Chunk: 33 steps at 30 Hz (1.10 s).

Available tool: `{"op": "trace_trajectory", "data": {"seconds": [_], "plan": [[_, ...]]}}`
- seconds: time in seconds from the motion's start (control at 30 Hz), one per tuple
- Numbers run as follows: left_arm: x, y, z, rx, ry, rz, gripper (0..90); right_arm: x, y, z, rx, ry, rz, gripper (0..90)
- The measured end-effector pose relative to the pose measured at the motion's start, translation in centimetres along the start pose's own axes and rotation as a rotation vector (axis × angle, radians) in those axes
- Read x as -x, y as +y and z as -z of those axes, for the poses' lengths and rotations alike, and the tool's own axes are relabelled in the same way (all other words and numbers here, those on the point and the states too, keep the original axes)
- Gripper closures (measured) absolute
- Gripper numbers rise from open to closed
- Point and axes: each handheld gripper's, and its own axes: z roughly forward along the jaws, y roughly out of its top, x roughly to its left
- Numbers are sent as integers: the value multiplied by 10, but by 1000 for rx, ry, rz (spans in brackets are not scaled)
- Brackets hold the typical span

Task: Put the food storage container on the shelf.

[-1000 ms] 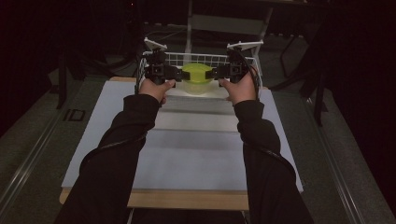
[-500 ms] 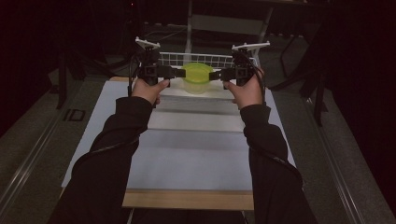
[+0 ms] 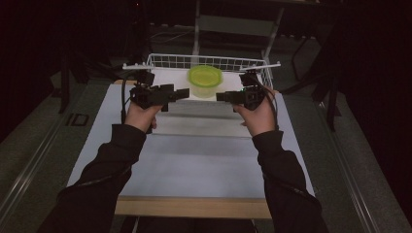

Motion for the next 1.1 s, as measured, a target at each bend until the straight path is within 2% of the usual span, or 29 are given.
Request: {"op": "trace_trajectory", "data": {"seconds": [0.07, 0.1, 0.13, 0.17, 0.2, 0.27, 0.33, 0.43, 0.5, 0.57, 0.67, 0.73, 0.77, 0.93, 1.1], "plan": [[4, -15, 1, 11, 23, -71, 72, -3, -6, -6, -14, -12, 23, 734], [5, -21, 2, 20, 25, -83, 22, -4, -10, -9, -11, -17, 25, 808], [5, -31, 3, 45, 23, -103, 20, -4, -11, -11, -17, -16, 27, 831], [6, -37, 4, 48, 26, -106, 20, -6, -13, -15, -6, -23, 29, 890], [5, -49, 5, 78, 33, -112, 20, -7, -14, -17, -3, -26, 31, 898], [2, -67, 5, 68, 44, -105, 20, -8, -14, -23, 8, -11, 27, 898], [-2, -85, 5, 86, 36, -94, 20, -10, -13, -28, 19, -19, 27, 897], [-4, -103, 5, 88, 44, -90, 20, -10, -10, -35, 26, -24, 11, 891], [-5, -113, 4, 65, 42, -95, 20, -9, -7, -39, 26, -16, -4, 889], [-5, -122, 5, 80, 42, -114, 20, -9, -5, -43, 25, -19, -10, 883], [-2, -129, 5, 78, 37, -142, 20, -8, -2, -51, 20, -22, -23, 874], [-2, -129, 5, 78, 37, -142, 20, -8, -1, -53, 20, -22, -30, 866], [2, -133, 4, 77, 32, -184, 20, -7, 1, -58, 23, -24, -35, 867], [3, -135, 4, 69, 18, -184, 20, -6, 5, -66, 30, -41, -37, 859], [1, -135, 3, 73, 10, -175, 20, -3, 7, -65, 41, -49, -44, 827]]}}
